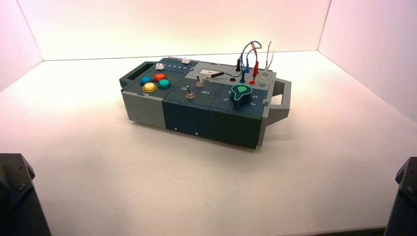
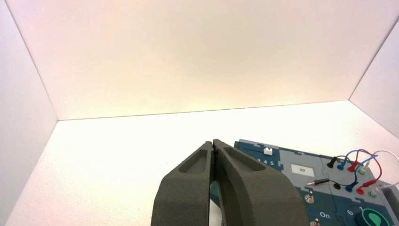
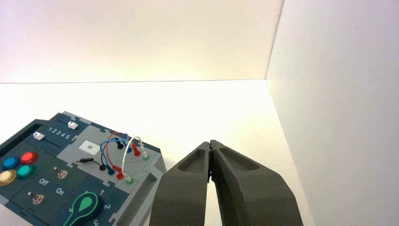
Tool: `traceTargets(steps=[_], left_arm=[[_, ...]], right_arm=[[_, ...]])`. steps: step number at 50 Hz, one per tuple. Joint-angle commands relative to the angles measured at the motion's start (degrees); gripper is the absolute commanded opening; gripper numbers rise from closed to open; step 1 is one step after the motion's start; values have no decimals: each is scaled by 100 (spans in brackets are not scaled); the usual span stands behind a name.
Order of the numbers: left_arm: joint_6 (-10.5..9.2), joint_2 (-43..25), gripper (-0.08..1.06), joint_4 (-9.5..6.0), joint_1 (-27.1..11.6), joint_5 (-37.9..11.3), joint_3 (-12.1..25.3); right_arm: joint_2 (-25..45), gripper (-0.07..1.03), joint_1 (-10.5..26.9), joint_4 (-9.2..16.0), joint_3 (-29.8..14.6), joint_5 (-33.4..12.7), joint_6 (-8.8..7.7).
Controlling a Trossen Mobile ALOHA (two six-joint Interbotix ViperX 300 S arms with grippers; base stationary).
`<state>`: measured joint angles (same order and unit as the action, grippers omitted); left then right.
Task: Insert the red wire.
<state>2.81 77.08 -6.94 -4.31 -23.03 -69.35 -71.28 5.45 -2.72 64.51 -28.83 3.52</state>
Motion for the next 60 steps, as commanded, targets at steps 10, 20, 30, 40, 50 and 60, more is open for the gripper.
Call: traceTargets(steps=[10,20,30,40,50,60], left_arm=[[18,-35,-3,18,-9,62,70],[9,-35,-3,9,-9,53,62],[9,-70,-3,-9,-9,62,62],[9,-70,-3,-18,-9,62,62],[9,-79,-3,-18,-9,62,62],[0,-88,-3,-26,-9,70,62]], right_arm=[[35,-2,-9,26,-79,26,9],[229,-2,264,132,-88,35,-9],[896,7,1046,211,-141,-35,-9],[1564,15,1890,308,-308,-237,-18],[2048,27,2083,483,-431,-290,-26],[2435,28,2206,668,-686,-431,-44]])
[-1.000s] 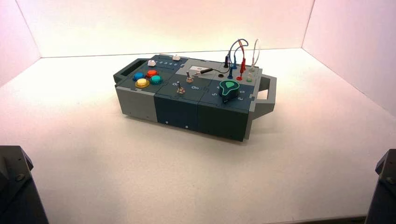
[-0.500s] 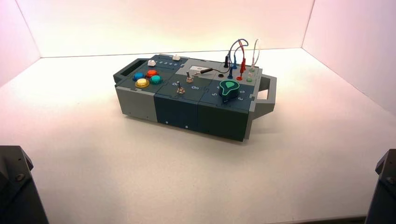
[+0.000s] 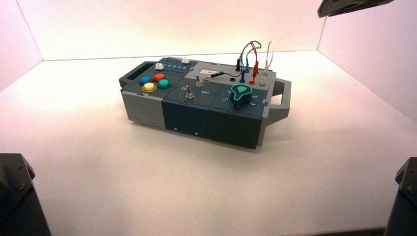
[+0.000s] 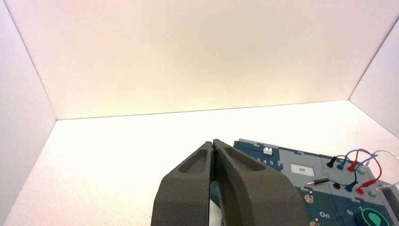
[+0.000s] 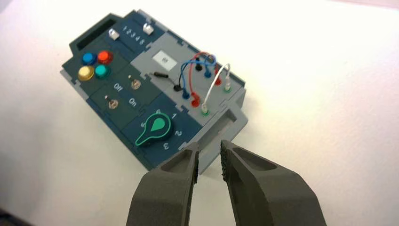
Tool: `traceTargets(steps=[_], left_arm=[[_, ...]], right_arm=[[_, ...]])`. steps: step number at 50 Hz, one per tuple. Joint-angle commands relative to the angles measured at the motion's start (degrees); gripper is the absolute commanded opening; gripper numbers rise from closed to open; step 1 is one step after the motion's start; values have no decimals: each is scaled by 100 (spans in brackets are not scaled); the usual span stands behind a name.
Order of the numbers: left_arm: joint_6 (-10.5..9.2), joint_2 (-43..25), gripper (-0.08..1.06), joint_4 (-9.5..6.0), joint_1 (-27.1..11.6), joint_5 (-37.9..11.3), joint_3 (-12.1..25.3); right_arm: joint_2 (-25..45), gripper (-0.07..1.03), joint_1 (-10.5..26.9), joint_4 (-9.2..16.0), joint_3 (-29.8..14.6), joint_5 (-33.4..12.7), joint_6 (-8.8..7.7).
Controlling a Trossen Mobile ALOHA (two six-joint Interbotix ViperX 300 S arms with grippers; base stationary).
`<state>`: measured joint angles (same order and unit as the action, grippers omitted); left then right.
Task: Insert the red wire.
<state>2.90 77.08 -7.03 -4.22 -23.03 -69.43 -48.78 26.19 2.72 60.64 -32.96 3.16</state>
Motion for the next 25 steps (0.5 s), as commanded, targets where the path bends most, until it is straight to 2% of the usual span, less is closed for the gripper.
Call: traceTargets(steps=[1,9,17,25], left_arm=[[0,-88,-3,-9,-18,70,79],[-9,-88,-3,-18,-18,88,70],[-9,-88,-3,-9,-18,88,70],[-9,-88,-3,-18,-18,88,70]], right_arm=[[229,28,167,141,-343,-26,-18],[659,28,492,299,-571,-44,-9],[1230,28,756,325,-756,-44,-18],[1811,34,879,325,-905,-62,-132]])
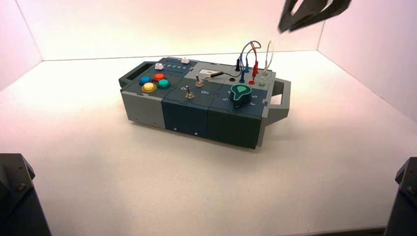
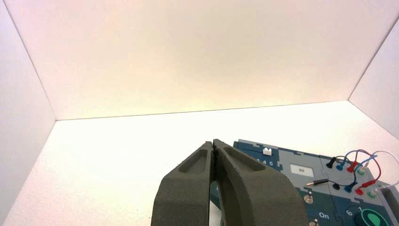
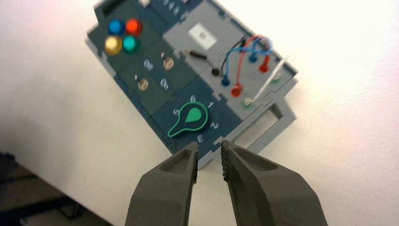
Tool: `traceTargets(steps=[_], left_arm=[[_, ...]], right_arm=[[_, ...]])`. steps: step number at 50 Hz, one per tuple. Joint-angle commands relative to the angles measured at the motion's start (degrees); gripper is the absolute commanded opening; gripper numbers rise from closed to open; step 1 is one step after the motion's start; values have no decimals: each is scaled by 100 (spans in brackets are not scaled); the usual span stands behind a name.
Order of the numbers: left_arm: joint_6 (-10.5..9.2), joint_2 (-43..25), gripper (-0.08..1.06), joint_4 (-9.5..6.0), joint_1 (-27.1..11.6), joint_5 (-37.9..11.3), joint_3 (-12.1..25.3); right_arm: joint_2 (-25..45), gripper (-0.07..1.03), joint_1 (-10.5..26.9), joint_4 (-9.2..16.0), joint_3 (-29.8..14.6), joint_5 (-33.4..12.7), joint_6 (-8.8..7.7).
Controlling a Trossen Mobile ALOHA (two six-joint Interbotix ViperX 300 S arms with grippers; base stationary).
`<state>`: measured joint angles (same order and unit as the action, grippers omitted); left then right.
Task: Insert the red wire.
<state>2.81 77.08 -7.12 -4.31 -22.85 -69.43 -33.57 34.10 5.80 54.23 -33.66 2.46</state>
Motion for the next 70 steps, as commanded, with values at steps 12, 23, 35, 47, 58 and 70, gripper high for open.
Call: traceTargets(steps=[12,23,35,47,58,70], left_arm=[[0,-149,-3,-9,-9,70,79],[0,-149,-3,-9,-9,70,79],[0,-132,-3,-9,-9,70,79],[0,-97,-3,-9,-9,70,79],[0,-79,-3,-9,-9,79,79],[0,-79,-3,-9,-9,79,79]], right_arm=[[1037,43,79,-88,-545,-9,-158],[1345,45,88,-149,-835,0,-202],[1687,45,79,-272,-1090,0,-202],[2030,45,70,-422,-1266,9,-176],[2250,45,44,-580,-1380,18,-105],[2294,45,-132,-633,-1450,44,-53]])
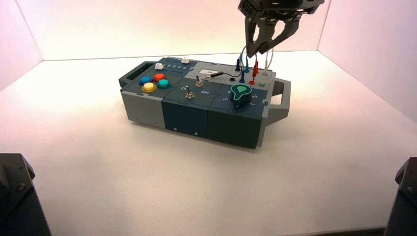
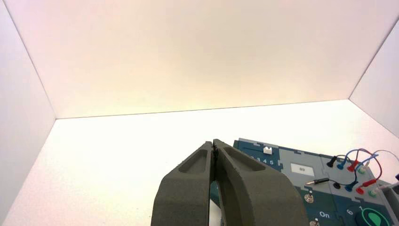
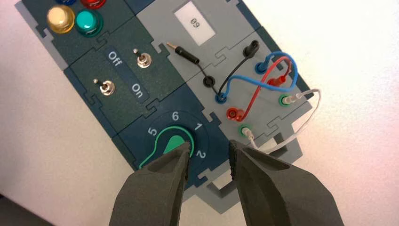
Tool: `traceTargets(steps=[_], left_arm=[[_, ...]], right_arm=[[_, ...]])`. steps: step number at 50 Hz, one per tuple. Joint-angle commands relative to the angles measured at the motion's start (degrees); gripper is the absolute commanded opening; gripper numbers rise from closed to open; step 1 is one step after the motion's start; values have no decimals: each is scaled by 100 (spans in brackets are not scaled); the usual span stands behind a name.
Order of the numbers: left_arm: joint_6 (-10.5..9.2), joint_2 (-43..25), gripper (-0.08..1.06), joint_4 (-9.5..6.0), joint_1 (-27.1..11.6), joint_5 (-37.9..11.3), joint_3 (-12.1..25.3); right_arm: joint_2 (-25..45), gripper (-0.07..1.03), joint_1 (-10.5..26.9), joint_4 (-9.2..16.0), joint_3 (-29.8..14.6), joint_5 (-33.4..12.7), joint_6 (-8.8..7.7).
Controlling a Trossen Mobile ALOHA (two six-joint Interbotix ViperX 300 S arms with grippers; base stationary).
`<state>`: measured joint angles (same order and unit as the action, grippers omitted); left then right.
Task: Insert the red wire.
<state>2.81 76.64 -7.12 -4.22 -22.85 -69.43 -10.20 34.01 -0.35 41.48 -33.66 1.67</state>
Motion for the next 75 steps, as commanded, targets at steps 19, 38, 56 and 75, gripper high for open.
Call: traceTargets(steps=[19,38,56,75], left_arm=[[0,-35,-3,-9,-18,79,79],[0,-35,-3,-9,-18,88,79],[9,-35,-3,-9,-18,88,79],[0,-35,-3,-9,-26,97,88]], right_arm=[[9,45,-369,-18,-193,53,18],[299,45,-369,0,-308,53,18],[519,45,-369,0,-422,53,18],[782,45,-369,-9,-527,53,18]])
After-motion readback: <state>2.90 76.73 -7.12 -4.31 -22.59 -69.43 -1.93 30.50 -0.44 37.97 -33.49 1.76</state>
